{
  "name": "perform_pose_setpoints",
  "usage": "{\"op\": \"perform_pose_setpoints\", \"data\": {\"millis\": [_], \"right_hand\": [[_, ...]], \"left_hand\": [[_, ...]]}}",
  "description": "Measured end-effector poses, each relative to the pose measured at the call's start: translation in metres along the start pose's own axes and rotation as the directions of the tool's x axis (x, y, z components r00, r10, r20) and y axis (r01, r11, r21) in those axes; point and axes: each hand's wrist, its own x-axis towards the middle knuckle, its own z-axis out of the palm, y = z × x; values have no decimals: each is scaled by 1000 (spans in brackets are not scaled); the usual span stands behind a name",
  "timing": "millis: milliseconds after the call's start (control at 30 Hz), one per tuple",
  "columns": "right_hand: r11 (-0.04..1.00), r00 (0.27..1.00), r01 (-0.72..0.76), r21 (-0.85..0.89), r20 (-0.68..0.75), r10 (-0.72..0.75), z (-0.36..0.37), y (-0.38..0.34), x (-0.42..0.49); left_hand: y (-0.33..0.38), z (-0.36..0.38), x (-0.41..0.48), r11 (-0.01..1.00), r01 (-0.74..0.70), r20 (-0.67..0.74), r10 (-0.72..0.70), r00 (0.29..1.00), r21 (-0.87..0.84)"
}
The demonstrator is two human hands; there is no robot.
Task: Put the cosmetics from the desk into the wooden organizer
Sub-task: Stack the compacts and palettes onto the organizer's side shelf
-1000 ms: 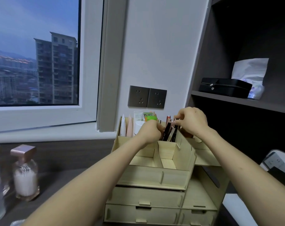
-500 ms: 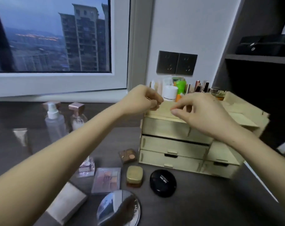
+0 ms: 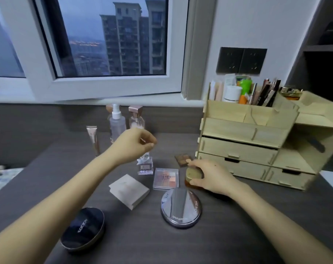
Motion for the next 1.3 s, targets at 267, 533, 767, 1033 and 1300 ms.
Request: {"op": "perform_pose_setpoints", "data": {"millis": [267,533,767,1033,1300], "right_hand": [[988,992,10,151,-129,9,-13,-3,-6],[966,898,68,250,-436,50,-113,6,-49],[967,697,-89,237,-679,231,-201,77,-67],[878,633,-343,334,-608,478,-234,181,-15],[904,796,-390,177,-429,427,-250,204,-1]], "left_hand": [[17,3,10,998,-59,-34,59,998,-13],[88,23,48,950,-288,-145,270,952,-123],[141,40,81,875,-424,-155,397,905,-233],[177,53,110,840,-469,-129,451,883,-273],[159,68,130,860,-419,-117,402,908,-291]]}}
